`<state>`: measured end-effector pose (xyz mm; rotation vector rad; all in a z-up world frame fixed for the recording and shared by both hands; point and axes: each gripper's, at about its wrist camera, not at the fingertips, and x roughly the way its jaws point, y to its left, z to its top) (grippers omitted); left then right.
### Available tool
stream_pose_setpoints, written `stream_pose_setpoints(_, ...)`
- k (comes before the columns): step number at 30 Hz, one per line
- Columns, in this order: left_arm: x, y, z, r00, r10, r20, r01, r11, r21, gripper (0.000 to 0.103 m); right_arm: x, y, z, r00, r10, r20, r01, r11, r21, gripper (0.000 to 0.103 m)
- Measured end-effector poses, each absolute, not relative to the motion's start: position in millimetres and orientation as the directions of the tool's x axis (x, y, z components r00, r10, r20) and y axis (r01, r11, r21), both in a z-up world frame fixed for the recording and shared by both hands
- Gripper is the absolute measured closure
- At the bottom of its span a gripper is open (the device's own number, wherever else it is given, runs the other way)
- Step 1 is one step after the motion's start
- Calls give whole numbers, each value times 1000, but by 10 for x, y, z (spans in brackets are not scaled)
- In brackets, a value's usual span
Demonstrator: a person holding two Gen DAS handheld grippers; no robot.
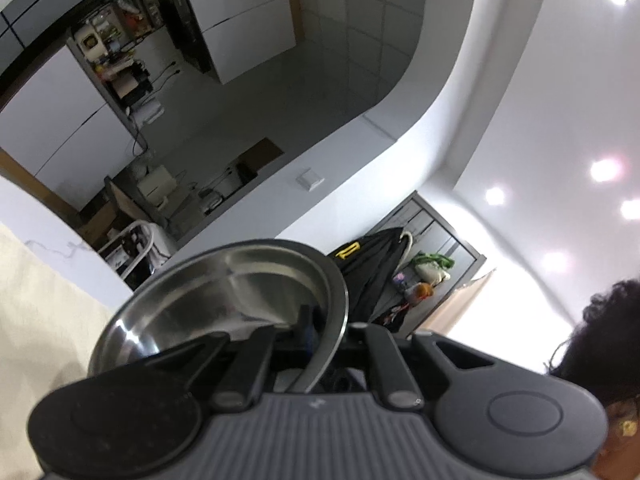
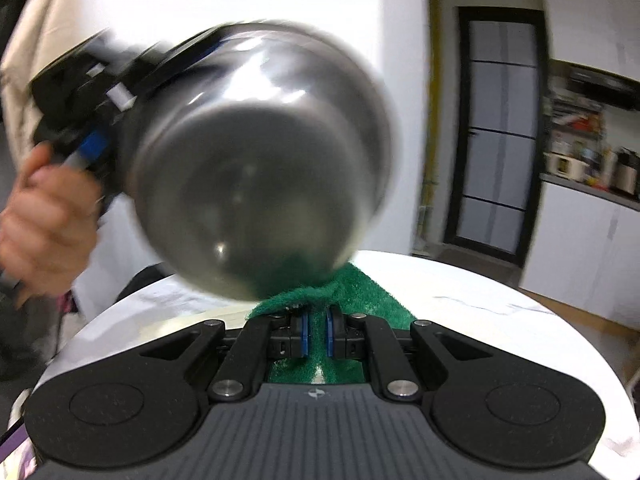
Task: Clean bowl
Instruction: 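Scrub the bowl's outer bottom with the green pad in the right gripper while the left gripper holds the bowl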
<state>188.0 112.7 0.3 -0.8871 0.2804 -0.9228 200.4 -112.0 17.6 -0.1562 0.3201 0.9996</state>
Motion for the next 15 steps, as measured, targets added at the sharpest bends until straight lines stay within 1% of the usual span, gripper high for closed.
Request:
stream_pose_setpoints(5,1882,1129,10,608,-786,111,561,326,-761,97,2075,-1263,247,556,785,-274,-809,587,40,93)
stream_pose_setpoints(7,1894,1121,16,612,-785,94,555,342,-758,97,2084,-1330,307,572,786,-233,-800,598,52,93)
stream_pose_setpoints(15,1932,1140,-28,636,-770,53,520,377,-766,98,2042,-1517,428,571,814,-107,-810,580,85,93)
